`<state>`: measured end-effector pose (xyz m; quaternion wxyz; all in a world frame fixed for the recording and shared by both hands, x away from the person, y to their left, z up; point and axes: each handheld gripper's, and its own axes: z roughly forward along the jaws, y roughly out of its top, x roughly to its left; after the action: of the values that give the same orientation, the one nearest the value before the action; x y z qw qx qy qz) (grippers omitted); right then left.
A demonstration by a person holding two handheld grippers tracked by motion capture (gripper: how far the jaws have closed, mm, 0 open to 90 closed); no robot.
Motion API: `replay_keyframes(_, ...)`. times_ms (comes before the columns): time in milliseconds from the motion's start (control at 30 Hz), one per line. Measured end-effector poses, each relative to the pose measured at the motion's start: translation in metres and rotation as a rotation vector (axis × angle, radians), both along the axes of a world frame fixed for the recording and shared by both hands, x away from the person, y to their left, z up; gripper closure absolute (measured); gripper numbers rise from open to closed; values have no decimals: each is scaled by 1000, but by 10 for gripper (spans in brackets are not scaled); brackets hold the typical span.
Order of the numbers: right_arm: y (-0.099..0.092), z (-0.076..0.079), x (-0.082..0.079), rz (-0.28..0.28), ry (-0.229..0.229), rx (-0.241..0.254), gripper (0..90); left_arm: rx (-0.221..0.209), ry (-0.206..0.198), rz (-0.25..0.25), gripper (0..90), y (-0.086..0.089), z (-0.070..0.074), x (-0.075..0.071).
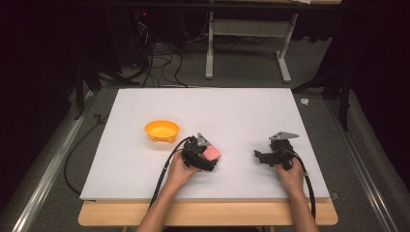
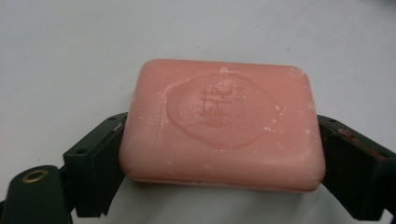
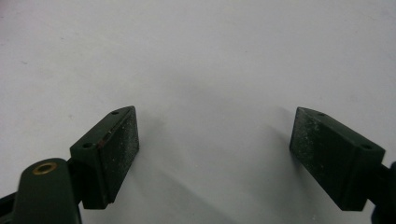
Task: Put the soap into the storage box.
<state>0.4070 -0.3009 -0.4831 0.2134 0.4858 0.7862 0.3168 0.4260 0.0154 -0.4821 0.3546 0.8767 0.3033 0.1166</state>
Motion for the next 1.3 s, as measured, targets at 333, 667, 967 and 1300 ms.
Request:
replay_keyframes(333,0,0,0,0,0,0,165,14,-20,-10,133,-1,1,-2)
replay_keyframes(667,0,0,0,0,0,0,164,18,-54,-12,134,-2,8,-8)
replay_keyframes(967,0,0,0,0,0,0,165,0,-63,-1,134,7,20,-15)
replay_keyframes(1300,0,0,0,0,0,0,165,-34,-70,7,134,13,28,-22)
